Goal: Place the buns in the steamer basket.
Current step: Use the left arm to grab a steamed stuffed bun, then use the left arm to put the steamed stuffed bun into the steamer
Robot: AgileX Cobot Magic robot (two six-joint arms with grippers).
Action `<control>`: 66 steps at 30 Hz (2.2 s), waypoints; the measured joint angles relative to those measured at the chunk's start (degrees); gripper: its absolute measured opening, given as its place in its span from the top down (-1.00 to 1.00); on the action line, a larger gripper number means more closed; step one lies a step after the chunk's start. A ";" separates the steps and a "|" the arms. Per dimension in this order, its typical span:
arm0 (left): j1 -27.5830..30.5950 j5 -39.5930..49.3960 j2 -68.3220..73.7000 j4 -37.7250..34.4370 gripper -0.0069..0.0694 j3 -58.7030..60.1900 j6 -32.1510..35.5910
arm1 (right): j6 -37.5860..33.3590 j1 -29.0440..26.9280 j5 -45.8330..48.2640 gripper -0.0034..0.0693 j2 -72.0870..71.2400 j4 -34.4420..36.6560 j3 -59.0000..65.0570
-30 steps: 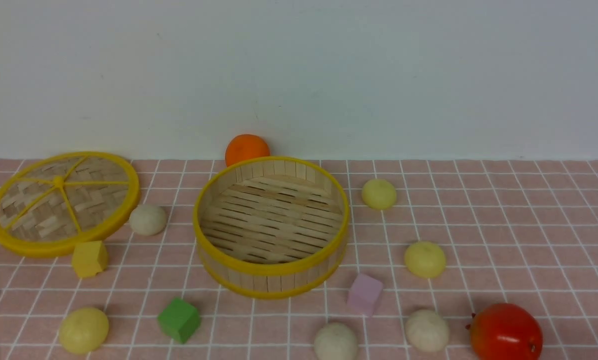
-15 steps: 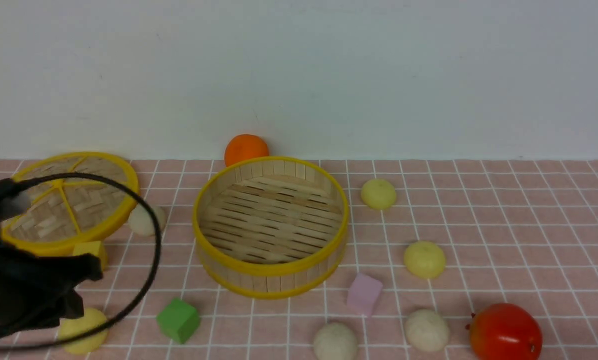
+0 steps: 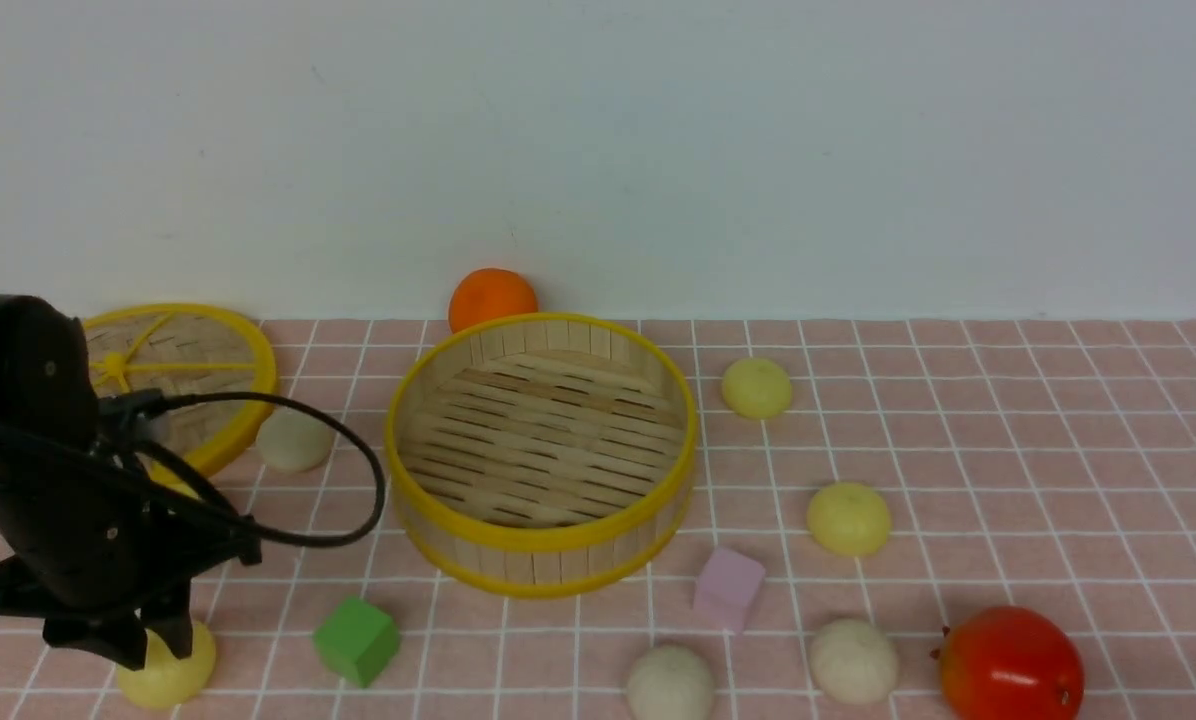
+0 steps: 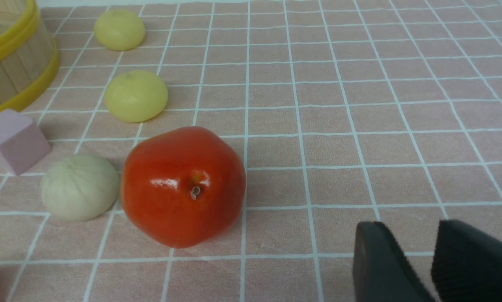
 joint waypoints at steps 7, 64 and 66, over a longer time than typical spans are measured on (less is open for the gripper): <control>0.00 -0.24 0.02 1.71 0.19 -0.11 -1.86 | 0.00 0.00 0.00 0.24 0.00 0.00 0.00; -12.33 -1.12 18.47 -23.40 0.75 -31.66 13.14 | 0.00 0.00 0.00 0.24 0.00 0.04 0.00; -12.33 -1.25 19.24 -23.40 0.70 -31.66 12.26 | 0.00 0.00 0.00 0.24 0.00 0.04 0.00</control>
